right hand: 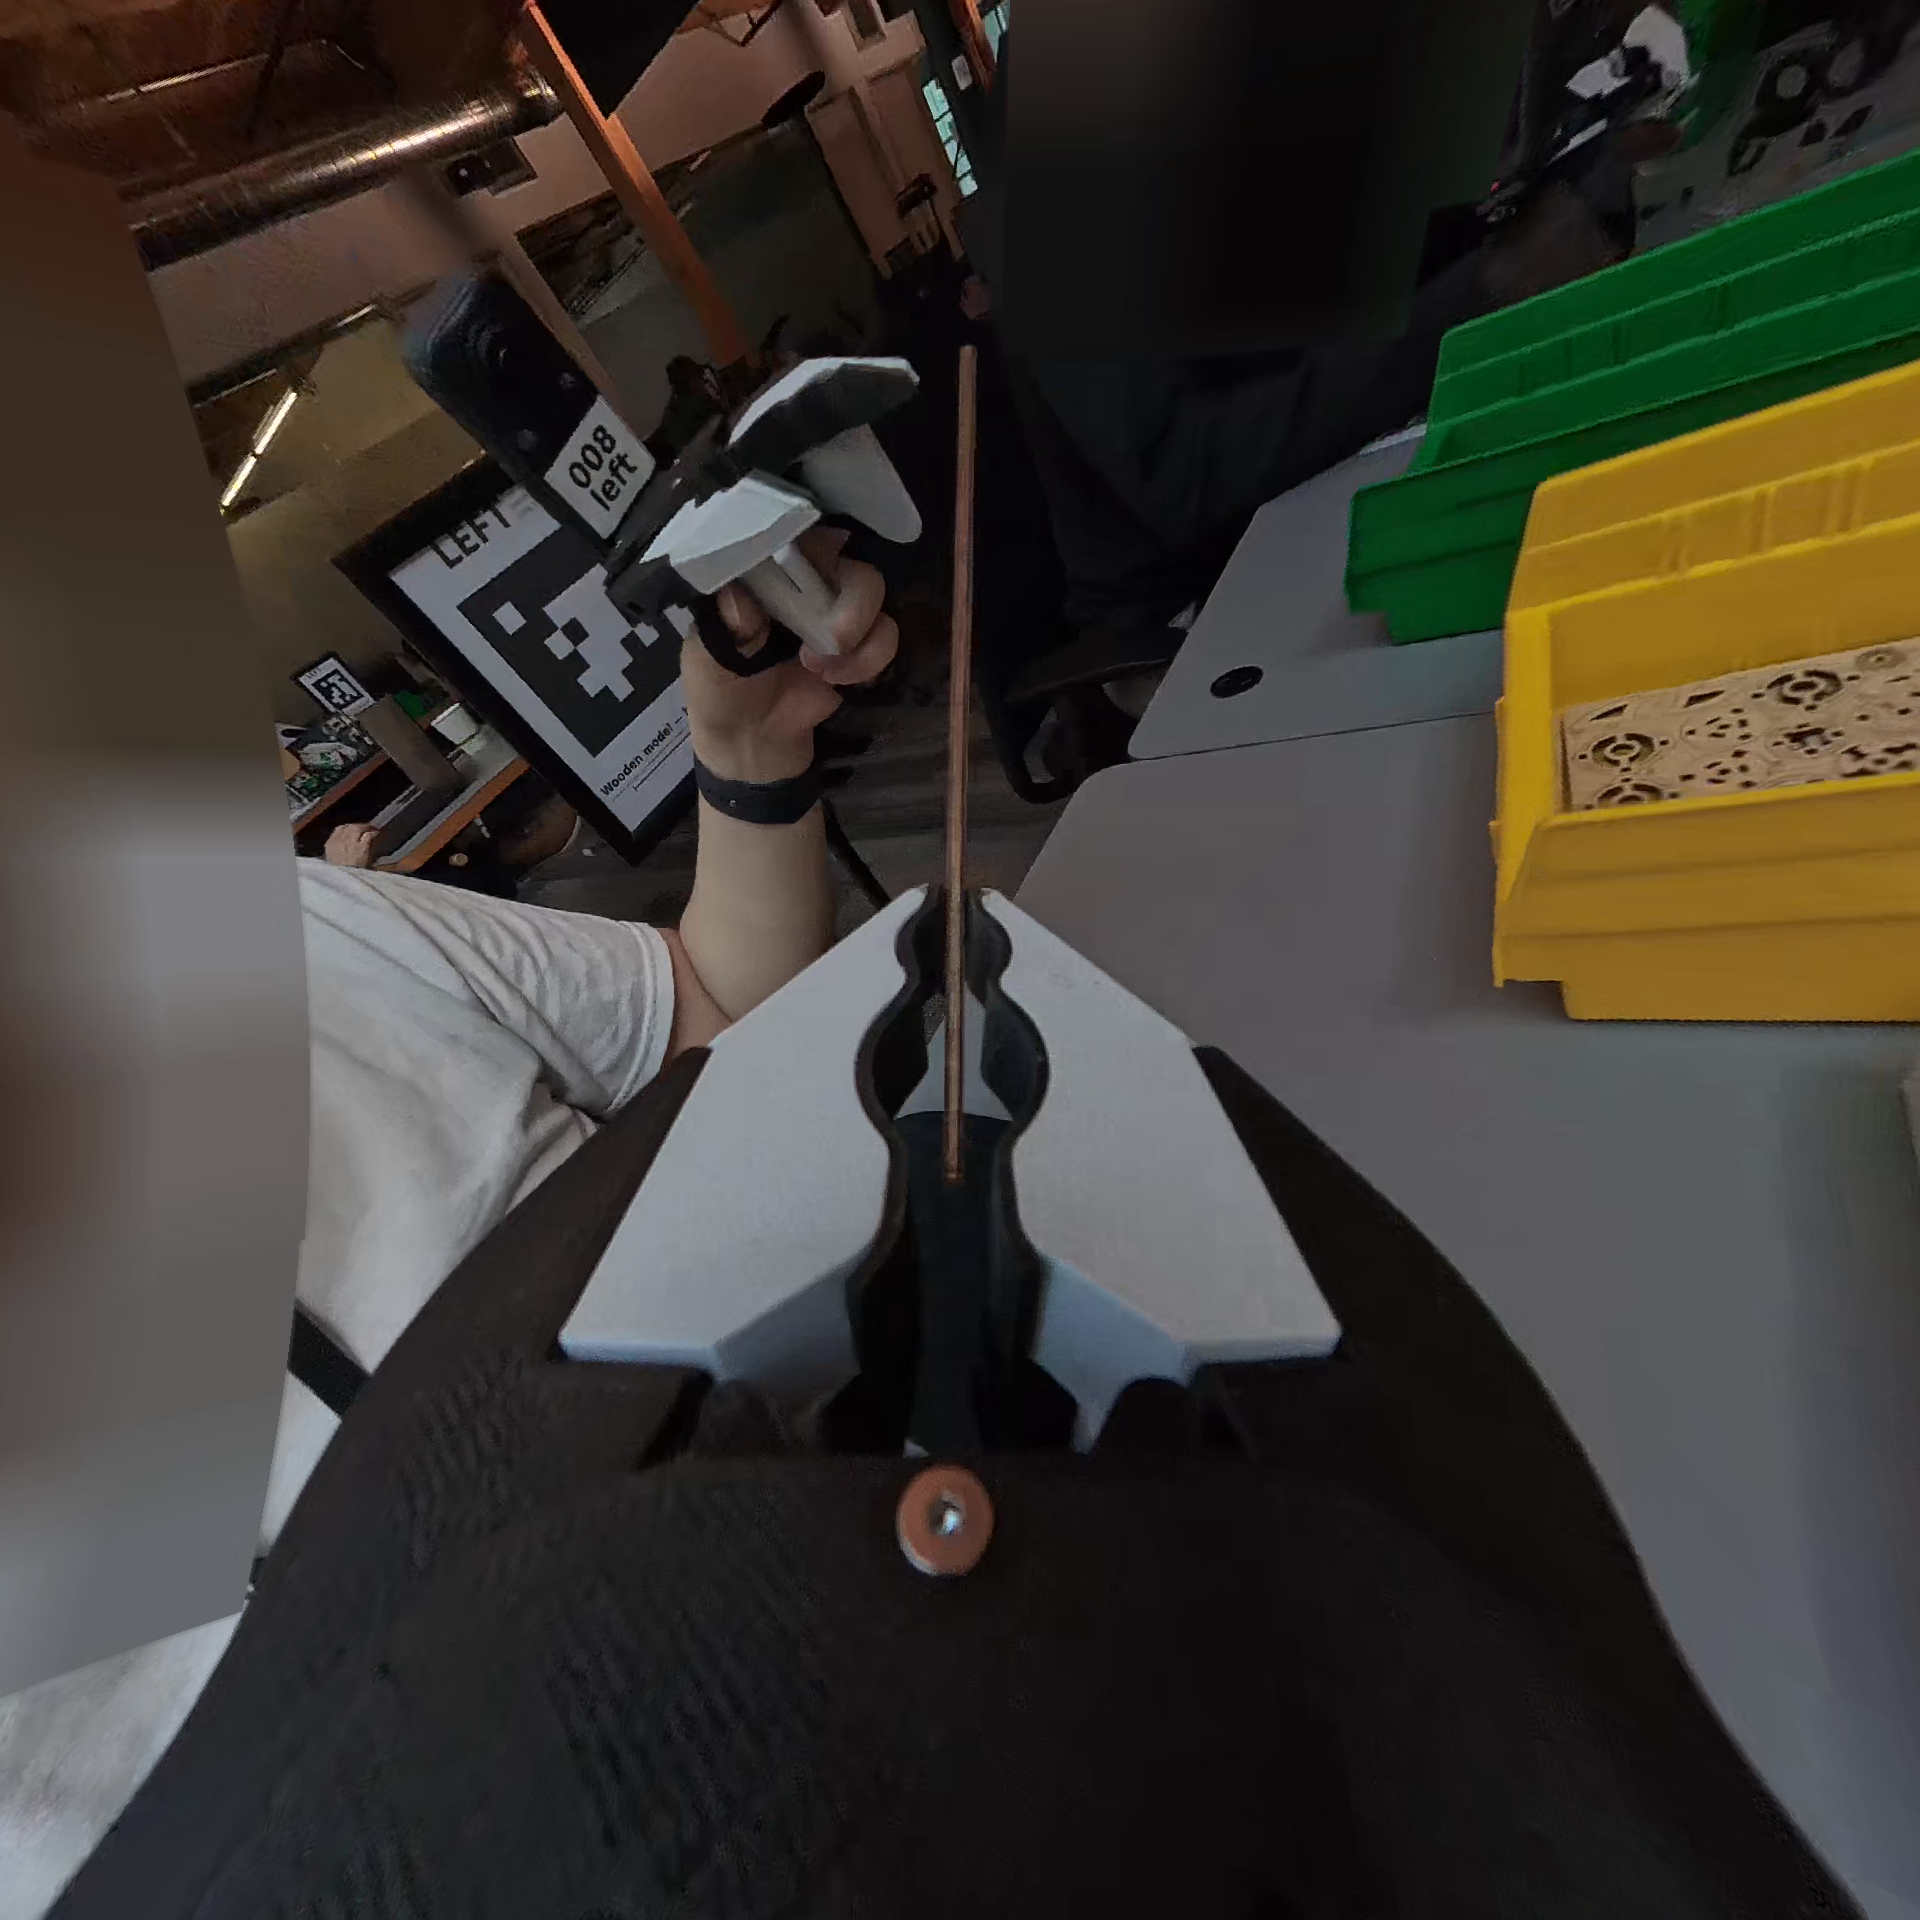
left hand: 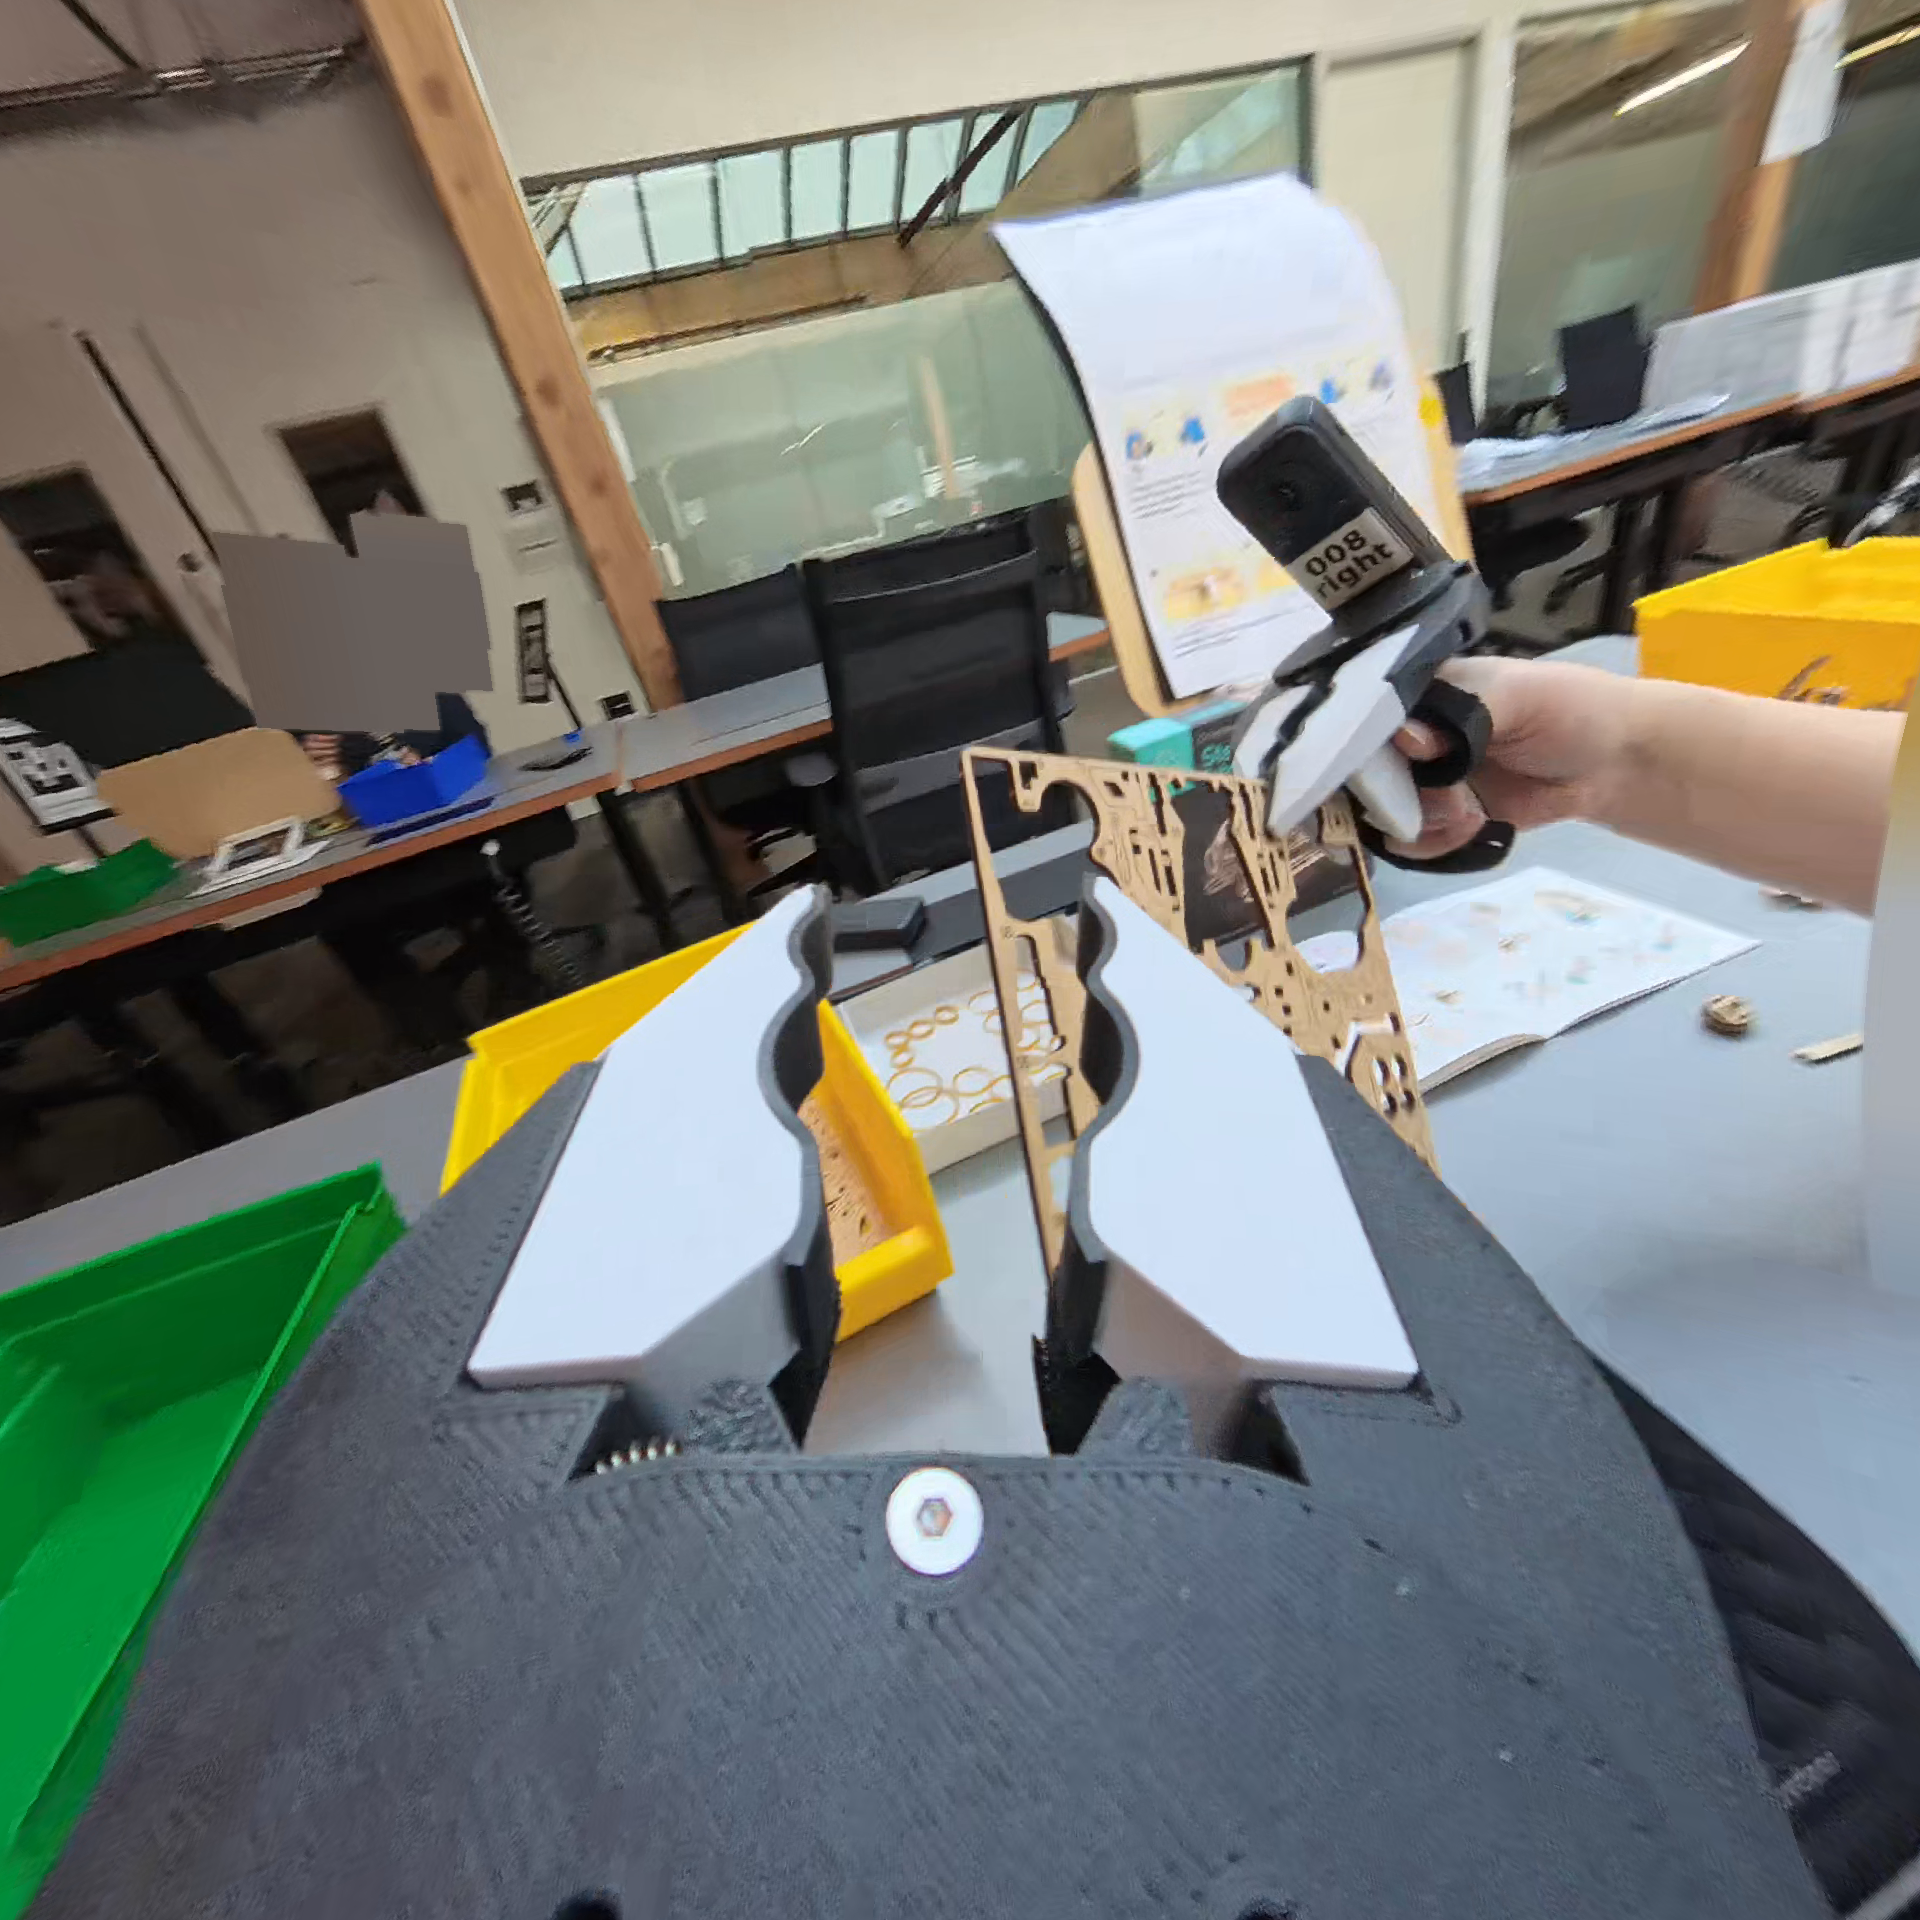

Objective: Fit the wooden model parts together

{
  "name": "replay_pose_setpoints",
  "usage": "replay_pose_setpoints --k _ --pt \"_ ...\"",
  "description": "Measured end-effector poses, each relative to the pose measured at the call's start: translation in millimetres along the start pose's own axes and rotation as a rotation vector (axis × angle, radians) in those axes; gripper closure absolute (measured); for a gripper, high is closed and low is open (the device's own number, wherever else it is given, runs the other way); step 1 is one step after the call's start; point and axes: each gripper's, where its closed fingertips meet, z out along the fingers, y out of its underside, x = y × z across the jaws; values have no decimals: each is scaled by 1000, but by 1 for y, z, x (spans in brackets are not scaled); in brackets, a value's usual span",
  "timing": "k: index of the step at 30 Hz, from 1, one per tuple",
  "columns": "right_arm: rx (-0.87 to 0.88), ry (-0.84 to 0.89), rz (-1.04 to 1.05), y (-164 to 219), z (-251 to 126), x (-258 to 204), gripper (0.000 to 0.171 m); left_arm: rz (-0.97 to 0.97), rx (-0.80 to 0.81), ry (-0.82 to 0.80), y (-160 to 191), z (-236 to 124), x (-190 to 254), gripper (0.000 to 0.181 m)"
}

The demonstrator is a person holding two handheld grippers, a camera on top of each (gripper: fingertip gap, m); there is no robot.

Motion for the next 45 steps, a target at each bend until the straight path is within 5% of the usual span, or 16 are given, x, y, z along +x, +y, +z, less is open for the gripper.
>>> replay_pose_setpoints --k 7,12,14,16,19,21,22,26,32,34,39,45 --pt "-119 368 -306 -98 -108 -59 169 -17 -42 345 -28 71 36 97" --pt "-166 480 -336 -100 -134 -75 169 -110 -49 667 -14 146 106 104" --pt "-152 498 -339 -99 -144 -79 169 -123 -61 825 -2 164 140 125" --pt "-119 509 -351 -102 -156 -84 169 -124 -31 1000 2 171 172 180" --pt "-19 550 -405 -113 -181 -91 167 -163 72 1117 -16 184 197 181" --pt "80 650 -498 -118 -209 -99 120 -204 119 1130 -30 196 203 181" --pt "117 714 -537 -113 -225 -102 106 -225 129 1135 -34 201 205 180" --pt "327 872 -571 -63 -276 -103 121 -327 85 1167 -27 216 217 181" --pt "375 628 -149 62 -238 -43 123 -450 -128 1311 38 209 272 181" --pt "381 592 -101 86 -231 -35 170 -510 -188 1342 59 209 288 181" --pt "416 600 42 116 -242 -23 170 -568 -198 1345 73 217 295 155" --pt "505 463 176 119 -240 -26 170 -701 -95 1338 60 226 274 162"
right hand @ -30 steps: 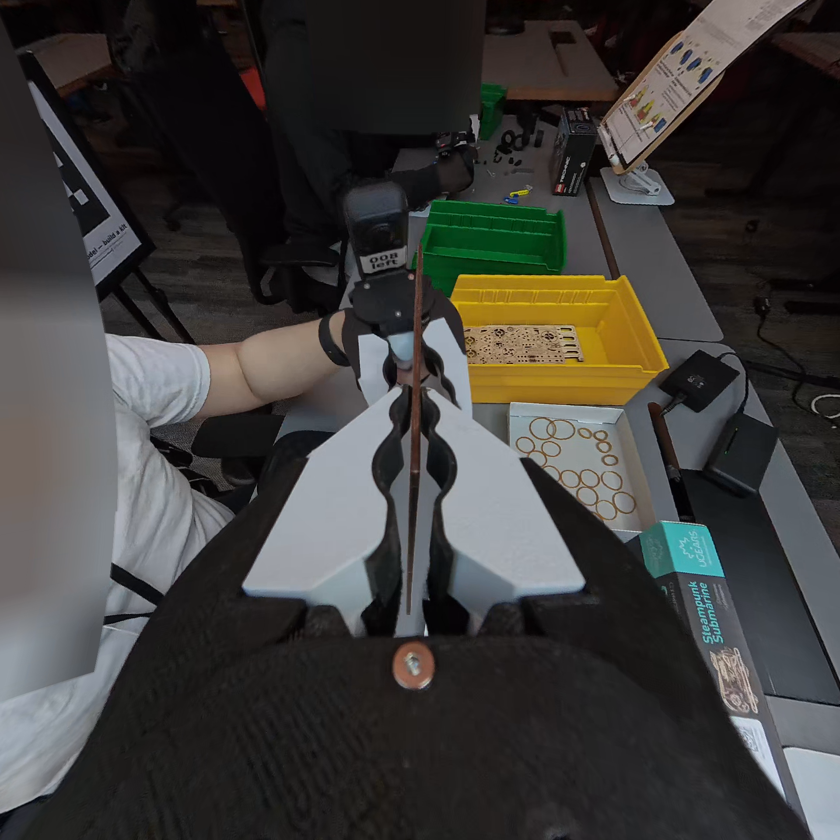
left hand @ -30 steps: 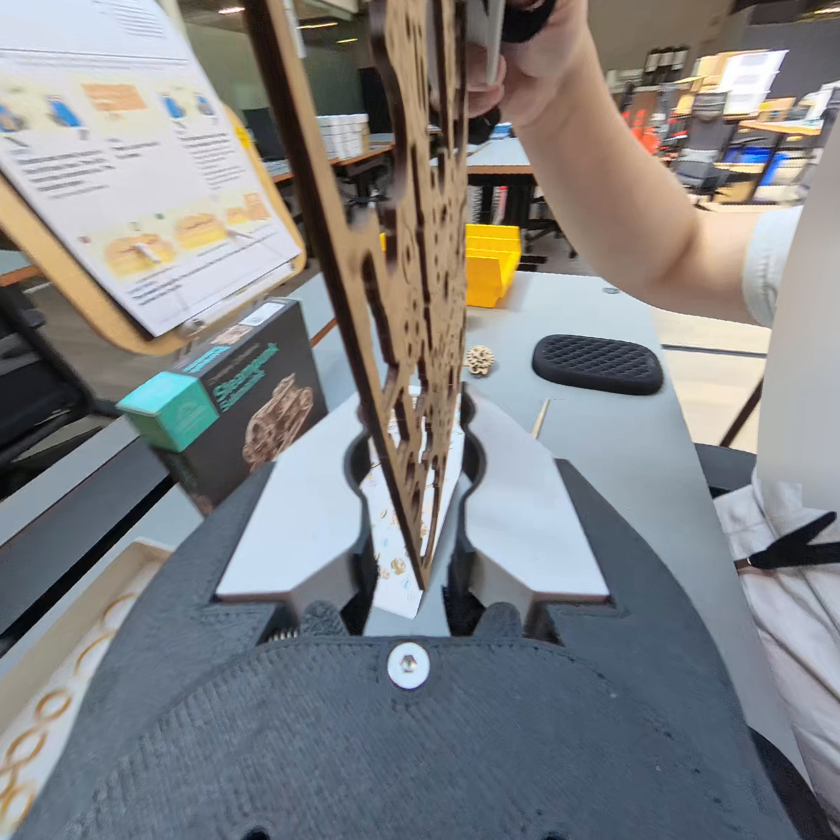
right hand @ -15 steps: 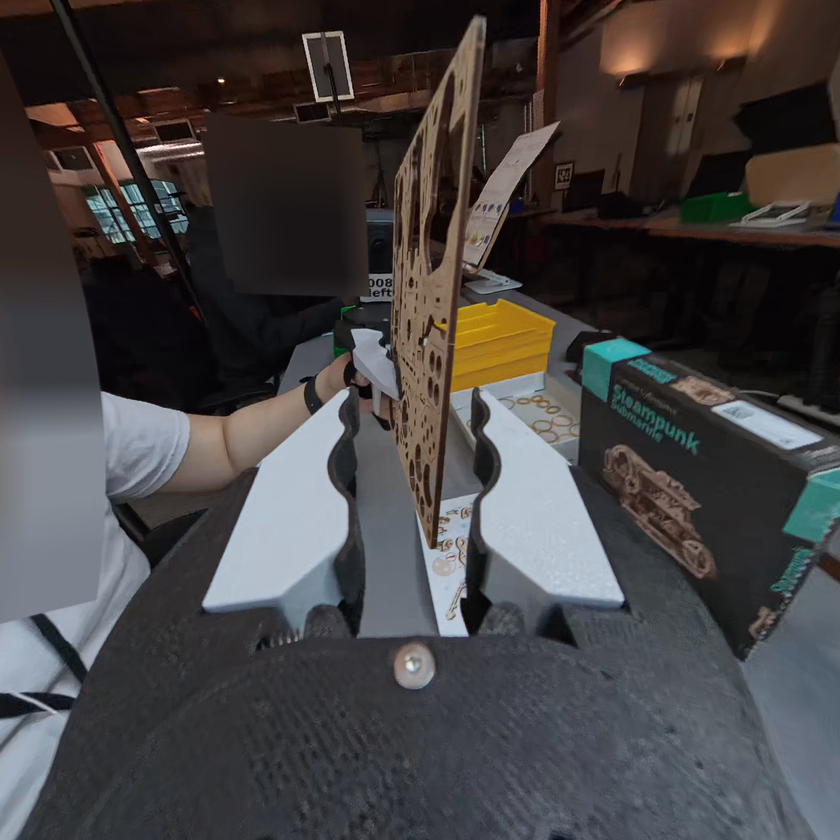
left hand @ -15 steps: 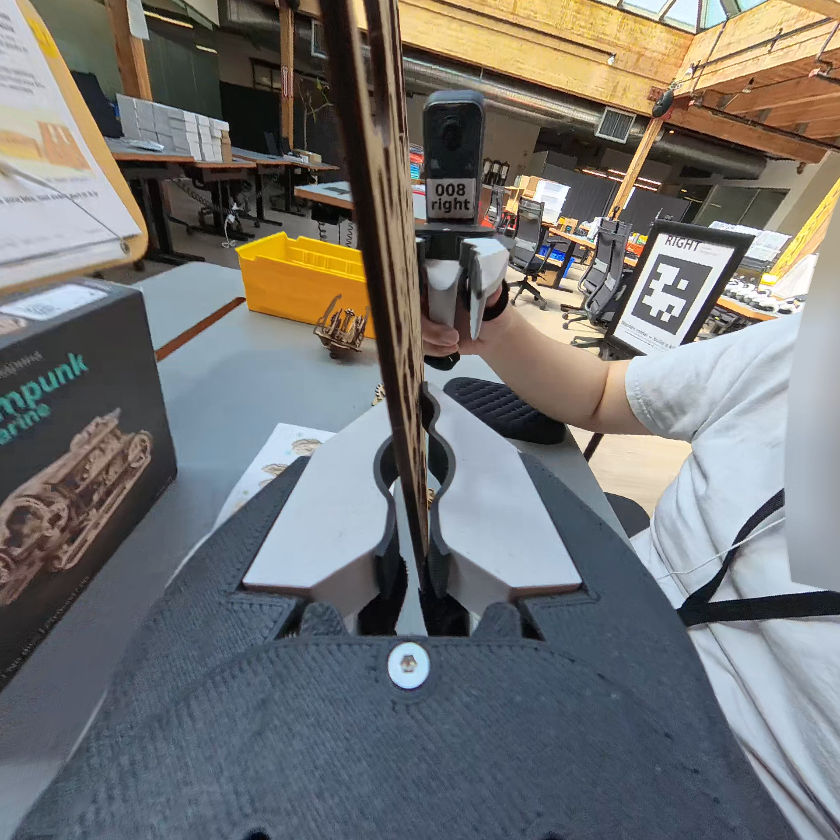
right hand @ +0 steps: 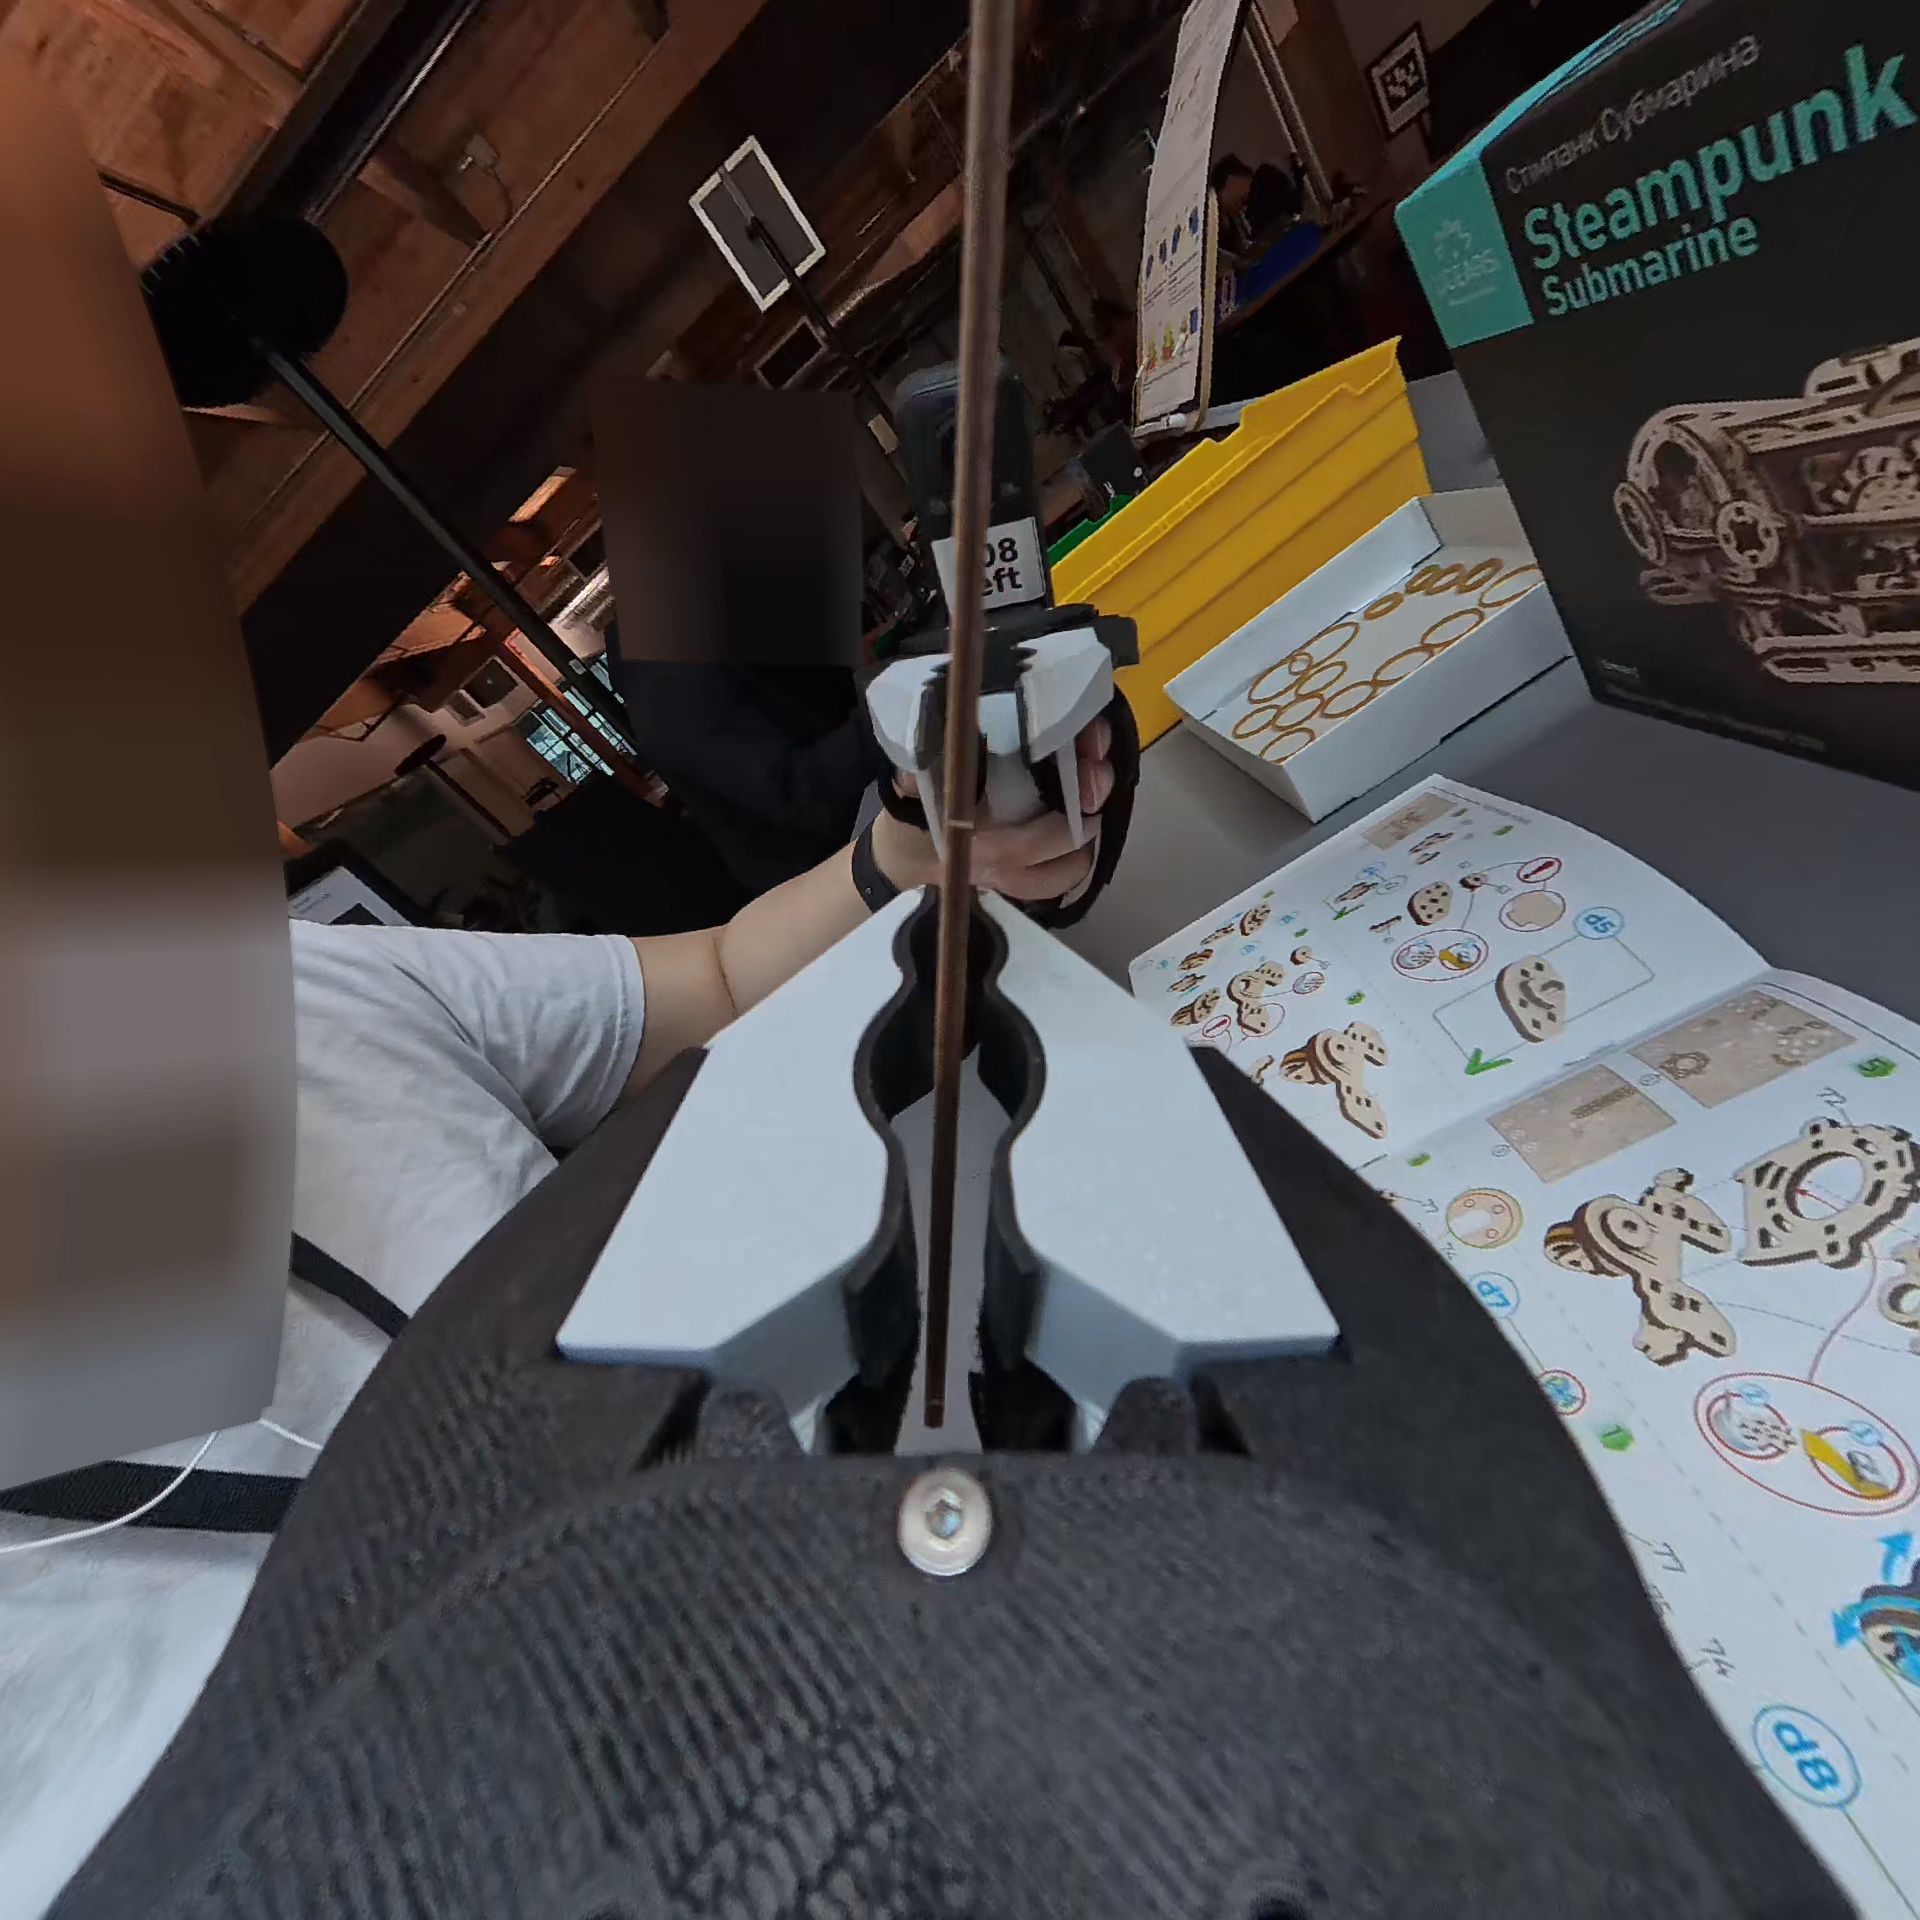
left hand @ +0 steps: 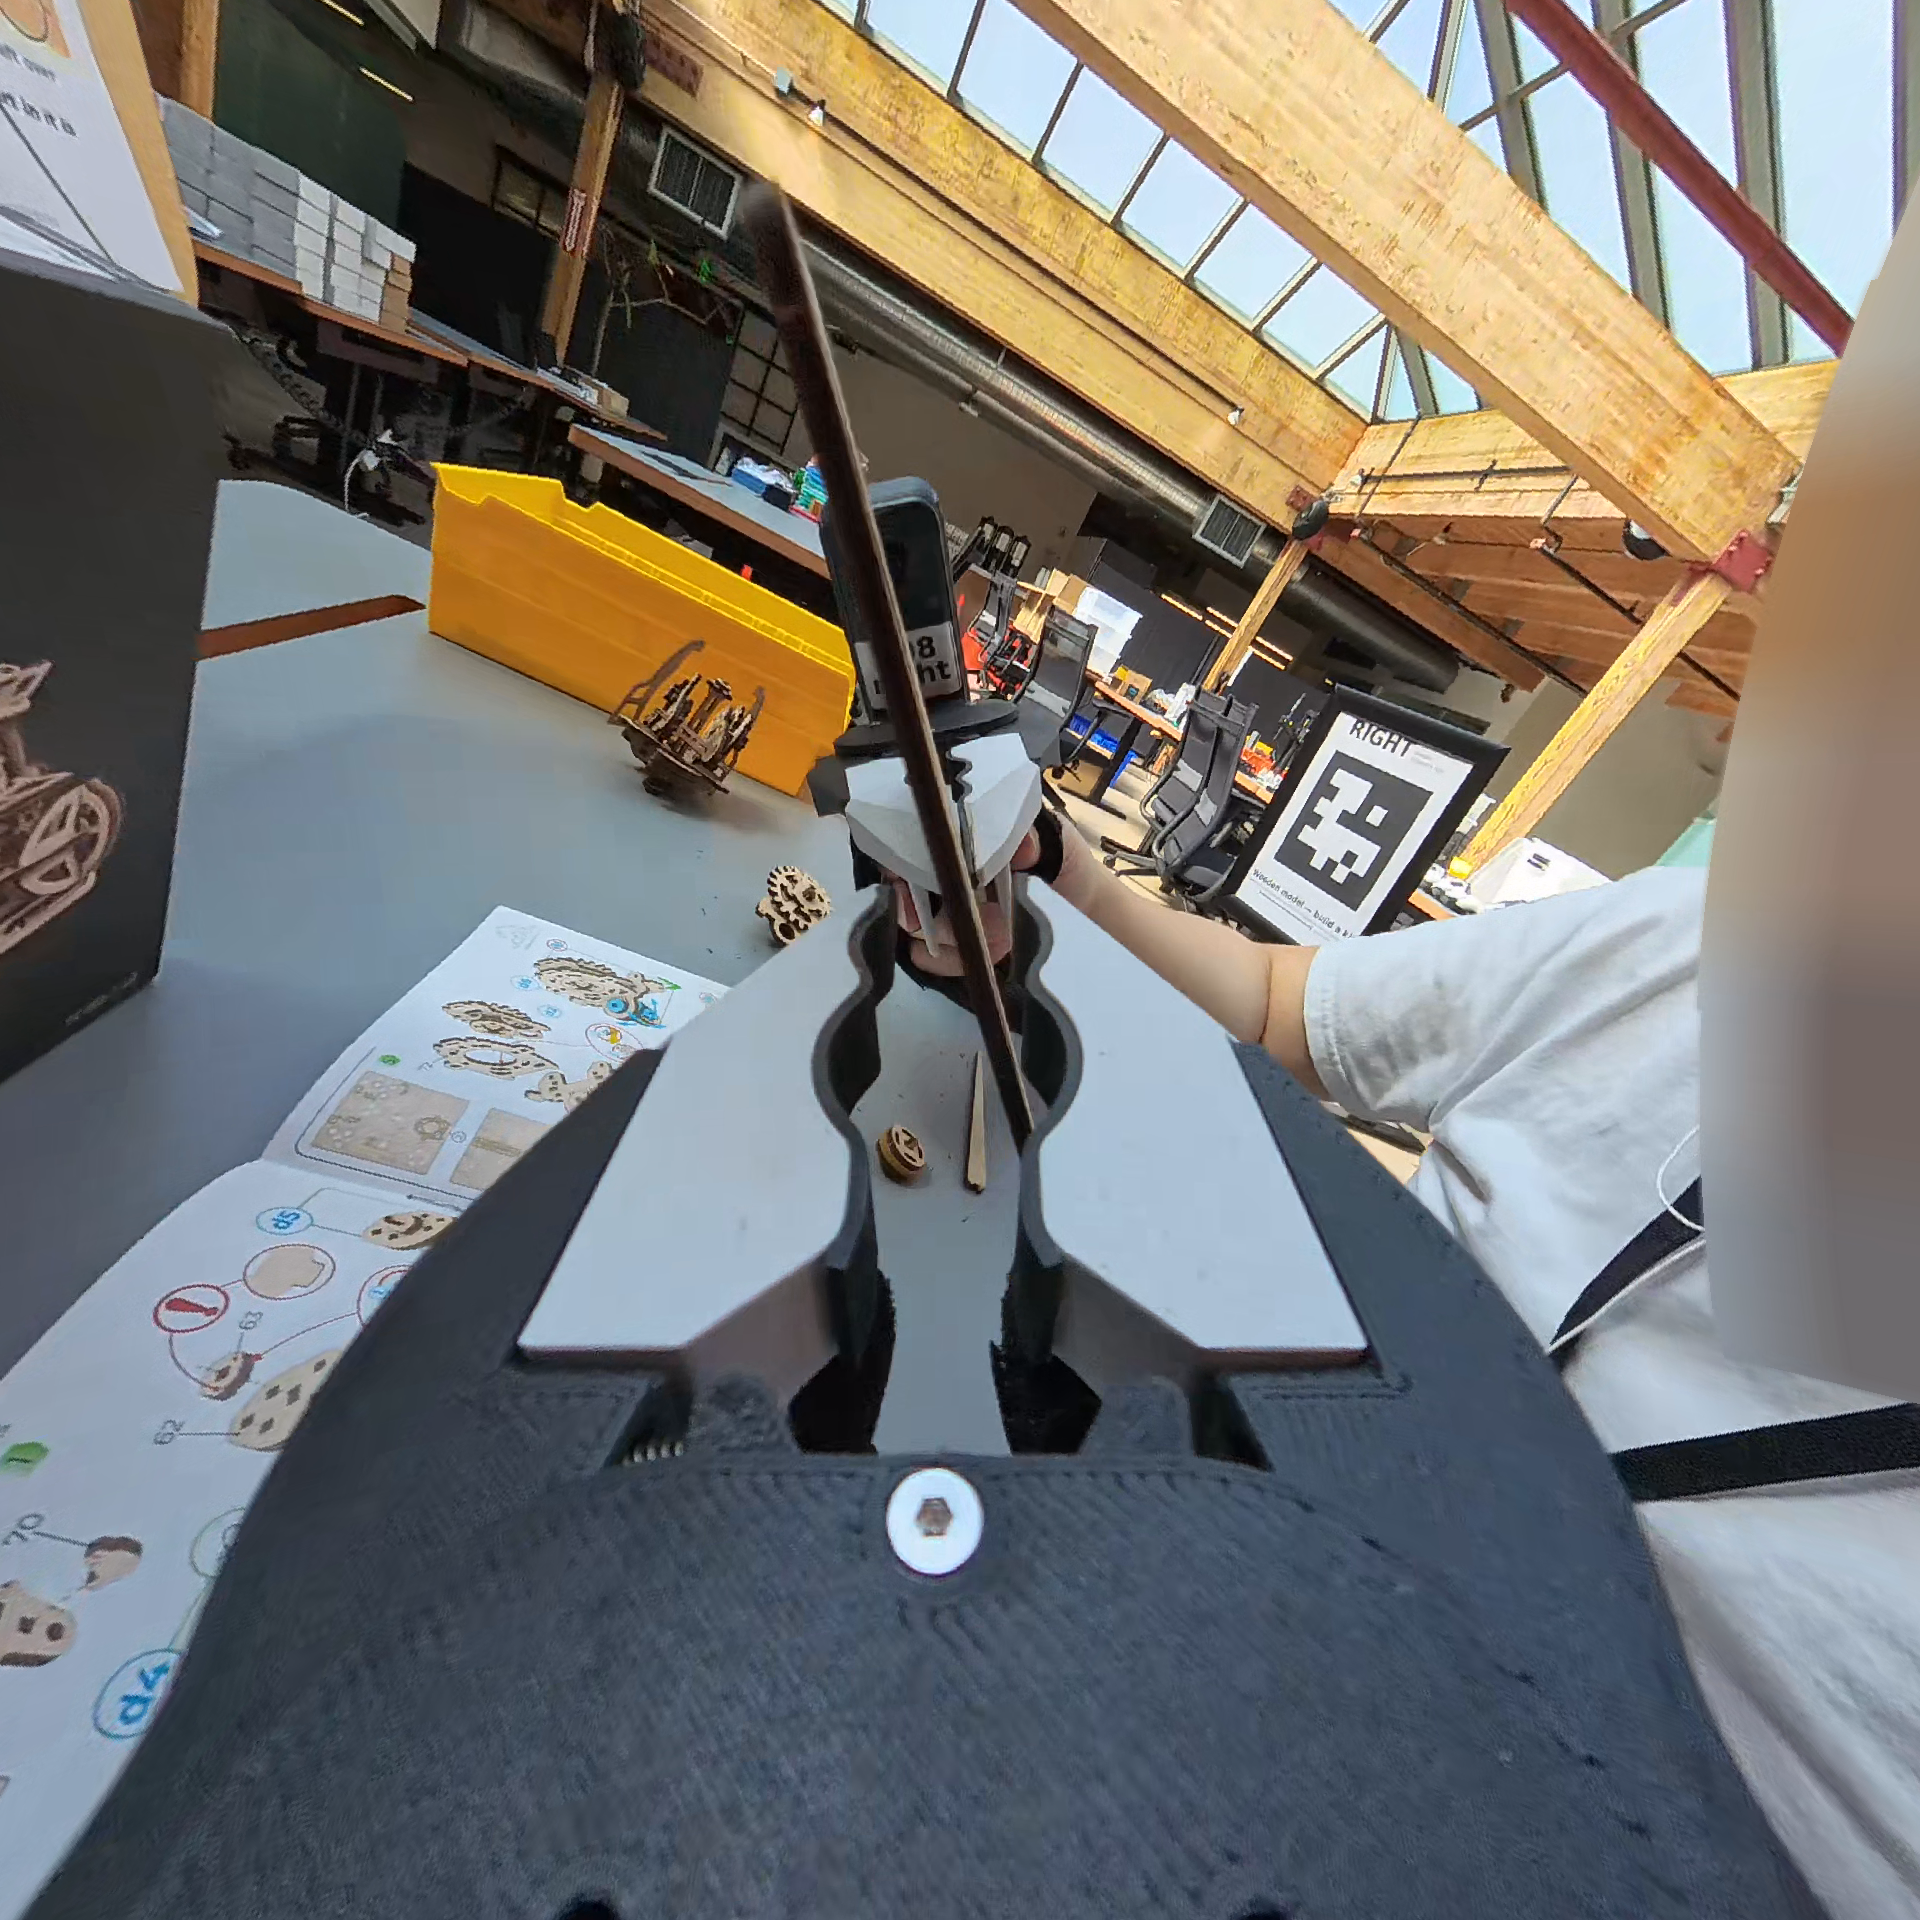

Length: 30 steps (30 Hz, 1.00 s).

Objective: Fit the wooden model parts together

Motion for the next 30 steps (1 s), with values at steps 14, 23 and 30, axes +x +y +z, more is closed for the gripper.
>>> replay_pose_setpoints --k 14,23,30 --pt "-9 24 12 10 4 14 170 -38 -15 -8 1 -3 -7 159" --pt "14 24 17 9 4 14 170 -34 -64 -14 6 -9 -11 163" --pt "73 22 45 -2 -4 18 170 6 -119 -7 23 -2 -9 162"
